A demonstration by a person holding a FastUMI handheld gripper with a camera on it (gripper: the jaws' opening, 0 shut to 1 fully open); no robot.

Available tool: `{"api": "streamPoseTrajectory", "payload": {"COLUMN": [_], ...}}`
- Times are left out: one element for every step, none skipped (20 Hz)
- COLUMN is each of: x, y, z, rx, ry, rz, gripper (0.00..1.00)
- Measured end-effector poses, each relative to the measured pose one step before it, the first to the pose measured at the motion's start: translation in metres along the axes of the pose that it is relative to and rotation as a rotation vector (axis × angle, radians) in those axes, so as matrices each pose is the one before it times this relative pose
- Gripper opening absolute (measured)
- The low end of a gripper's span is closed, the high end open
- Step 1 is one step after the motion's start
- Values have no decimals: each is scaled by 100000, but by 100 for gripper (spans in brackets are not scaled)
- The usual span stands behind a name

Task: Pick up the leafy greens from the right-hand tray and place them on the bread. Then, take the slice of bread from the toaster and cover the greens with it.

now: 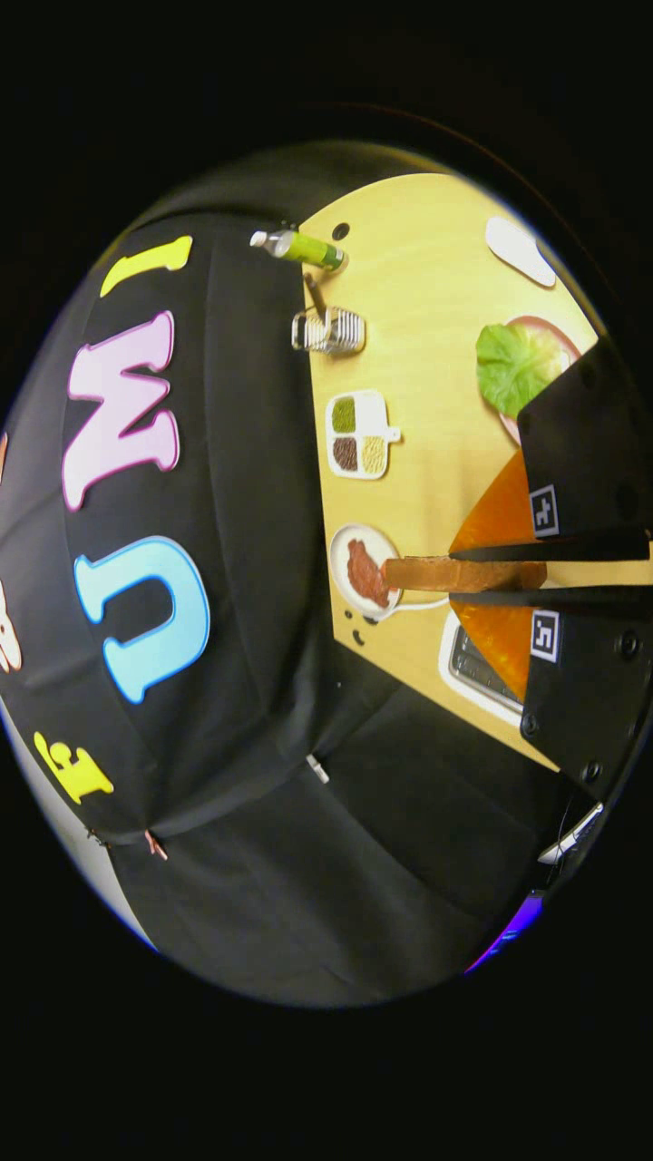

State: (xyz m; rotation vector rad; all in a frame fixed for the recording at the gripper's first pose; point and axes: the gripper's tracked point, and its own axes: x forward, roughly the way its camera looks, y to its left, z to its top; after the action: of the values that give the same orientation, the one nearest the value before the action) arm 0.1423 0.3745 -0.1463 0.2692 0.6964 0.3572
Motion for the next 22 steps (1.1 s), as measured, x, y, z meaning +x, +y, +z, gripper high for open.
{"api": "streamPoseTrajectory", "payload": {"x": [-3,9,212,76,230,277,125,172,227,165,104,76,119,131,12,79,101,207,196,66,106,-126], "y": [-1149,-1459,-1477,-960,-954,-1197,-1297,-1132,-1015,-918,-876,-790,-892,-973,-1099,-1081,-895,-746,-722,-864,-1096,-709], "z": [-591,-459,-753,-656,-621,-665,-718,-554,-497,-650,-541,-479,-492,-491,-631,-593,-418,-349,-204,-67,-239,-25], "rx": [1535,1916,2921,2946,2286,1301,1041,843,360,280,869,1232,1274,1319,1619,1494,1844,2194,2302,2295,1979,1840], "ry": [669,1058,2417,1572,1506,1430,1560,802,949,1059,1066,711,809,847,1131,887,730,556,630,481,694,17], "rz": [-1383,-1351,-1355,5,430,-115,-307,-407,-294,-95,129,-47,-128,-503,-1104,-1053,-630,-266,-497,-1667,-2674,-913], "gripper": [15,15,15,15,15,15,15,15,15,15,15,15,15,15,15,15,15,15,15,15,22,29]}}
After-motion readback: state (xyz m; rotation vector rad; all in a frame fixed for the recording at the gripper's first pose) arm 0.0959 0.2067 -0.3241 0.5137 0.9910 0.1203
